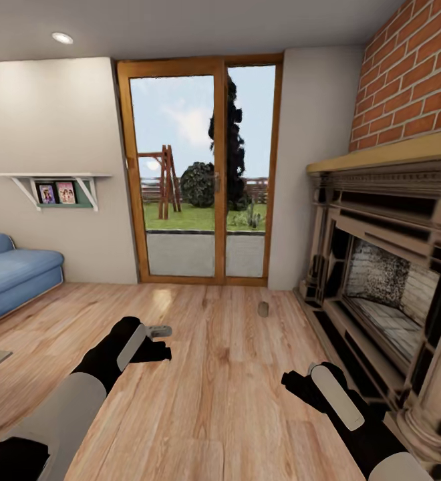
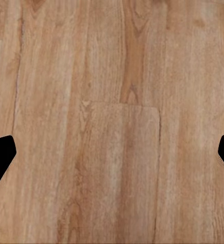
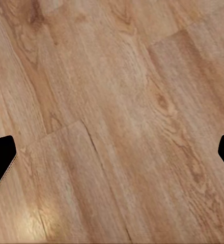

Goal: Place each of the two pumpkins and all three candles from the living room inside a cabinet in the living room (use any cabinet), then make sure every cabinet is closed, and position the cauldron so it is next to a table in the living room.

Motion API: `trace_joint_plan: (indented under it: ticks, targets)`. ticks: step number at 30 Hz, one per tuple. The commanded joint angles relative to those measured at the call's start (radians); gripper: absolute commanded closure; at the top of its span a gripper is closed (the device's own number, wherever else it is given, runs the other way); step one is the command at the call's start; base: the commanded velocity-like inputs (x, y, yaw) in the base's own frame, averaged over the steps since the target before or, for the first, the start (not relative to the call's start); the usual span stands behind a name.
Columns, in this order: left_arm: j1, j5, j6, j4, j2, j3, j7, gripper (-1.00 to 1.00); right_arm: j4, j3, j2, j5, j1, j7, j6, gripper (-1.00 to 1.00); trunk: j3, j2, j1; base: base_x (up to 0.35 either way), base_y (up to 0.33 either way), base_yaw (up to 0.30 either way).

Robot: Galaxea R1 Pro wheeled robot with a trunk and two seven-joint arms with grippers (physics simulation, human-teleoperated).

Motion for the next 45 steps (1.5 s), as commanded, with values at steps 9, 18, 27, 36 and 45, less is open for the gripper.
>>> trace_joint_plan:
  ticks: [9, 18, 27, 36, 45]
  targets:
    - [-0.001, 0.015, 0.002, -0.004, 0.002, -0.005, -0.005, -1.0, -0.001, 0.003, -0.001, -0.007, -0.001, -0.008, 0.001, -1.0, -0.001, -0.001, 0.0, 0.336, 0.0, 0.0]
    - [-0.001, 0.016, 0.009, -0.023, 0.006, -0.005, -0.126, -1.0, -0.001, 0.003, -0.001, -0.006, -0.001, -0.008, 0.001, -1.0, -0.001, -0.001, 0.0, 0.335, 0.0, 0.0]
    - [0.0, 0.015, 0.036, -0.19, 0.119, -0.005, -0.408, -1.0, -0.001, 0.003, -0.001, -0.005, -0.001, -0.008, 0.001, -1.0, -0.001, -0.001, 0.0, 0.309, 0.0, 0.0]
    - [0.004, 0.086, 0.036, -0.326, 0.226, -0.003, -0.644, -1.0, 0.0, 0.003, -0.001, -0.005, -0.001, -0.008, 0.001, -1.0, -0.001, -0.001, 0.0, 0.273, 0.0, 0.0]
    - [0.007, 0.121, 0.036, -0.379, 0.304, -0.003, -0.857, -1.0, 0.002, 0.021, -0.001, 0.002, -0.004, -0.011, 0.005, -1.0, -0.001, -0.001, 0.0, 0.231, 0.0, 0.0]
